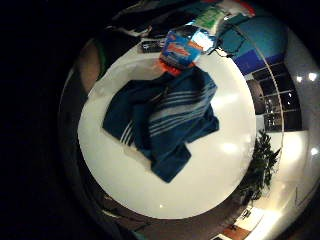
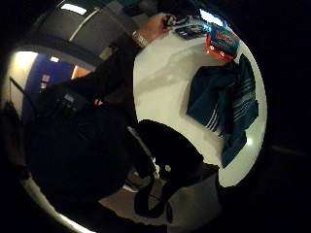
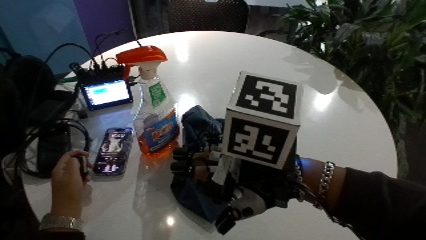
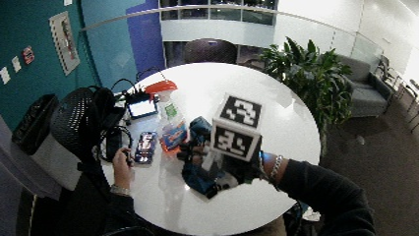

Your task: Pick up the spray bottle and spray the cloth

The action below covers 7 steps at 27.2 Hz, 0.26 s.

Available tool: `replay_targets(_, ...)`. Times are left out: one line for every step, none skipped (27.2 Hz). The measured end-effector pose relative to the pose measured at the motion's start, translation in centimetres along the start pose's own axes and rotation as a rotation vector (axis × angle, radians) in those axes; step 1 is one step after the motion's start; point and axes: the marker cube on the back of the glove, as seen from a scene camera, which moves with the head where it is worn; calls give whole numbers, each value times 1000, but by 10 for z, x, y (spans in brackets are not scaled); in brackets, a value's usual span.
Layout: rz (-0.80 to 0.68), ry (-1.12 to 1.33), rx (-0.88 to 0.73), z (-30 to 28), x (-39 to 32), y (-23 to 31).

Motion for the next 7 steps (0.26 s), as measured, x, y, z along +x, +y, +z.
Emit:
replay_targets(-7,0,-8,1,-4,2)
replay_targets(-11,0,-16,2,-6,3)
replay_targets(-15,2,-24,3,-8,5)
replay_targets(-18,5,-32,3,-10,5)
replay_targets(-21,7,-38,3,-11,6)
replay_targets(-24,9,-42,3,-12,6)
replay_targets(-26,10,-44,3,-12,6)
